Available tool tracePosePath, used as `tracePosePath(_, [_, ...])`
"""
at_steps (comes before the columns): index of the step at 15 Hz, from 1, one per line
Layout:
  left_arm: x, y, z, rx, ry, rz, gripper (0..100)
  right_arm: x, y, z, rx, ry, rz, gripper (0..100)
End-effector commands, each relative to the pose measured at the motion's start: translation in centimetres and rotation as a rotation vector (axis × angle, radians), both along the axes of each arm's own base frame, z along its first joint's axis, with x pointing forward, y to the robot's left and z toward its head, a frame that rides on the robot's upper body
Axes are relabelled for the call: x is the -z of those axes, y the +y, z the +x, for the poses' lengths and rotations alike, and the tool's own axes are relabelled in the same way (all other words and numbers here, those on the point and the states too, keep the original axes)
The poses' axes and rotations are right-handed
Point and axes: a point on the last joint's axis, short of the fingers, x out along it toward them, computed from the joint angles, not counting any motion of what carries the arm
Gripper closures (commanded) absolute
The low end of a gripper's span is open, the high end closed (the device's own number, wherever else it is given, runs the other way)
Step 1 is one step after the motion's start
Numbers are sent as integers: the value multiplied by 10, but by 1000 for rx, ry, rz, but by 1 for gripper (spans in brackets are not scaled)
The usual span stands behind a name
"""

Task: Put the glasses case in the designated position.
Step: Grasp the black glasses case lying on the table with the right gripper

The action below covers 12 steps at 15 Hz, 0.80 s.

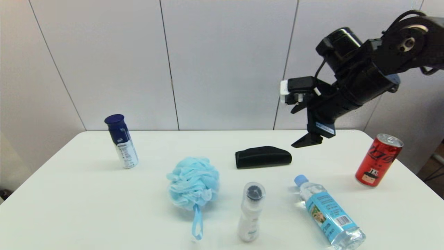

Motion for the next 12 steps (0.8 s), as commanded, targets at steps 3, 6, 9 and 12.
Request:
tracePosePath(3, [0, 0, 0, -1, 2, -1, 0, 41, 17, 37, 5, 4, -31, 0])
tracePosePath(6, [0, 0, 0, -1, 2, -1, 0, 54, 19, 45, 8, 27, -48, 0])
tracePosePath(9, [0, 0, 0, -1, 2, -1, 0, 65, 20, 50, 6, 46, -72, 0])
tracePosePath(12, [0, 0, 0, -1, 2, -1, 0, 77, 23, 56, 7, 68, -91, 0])
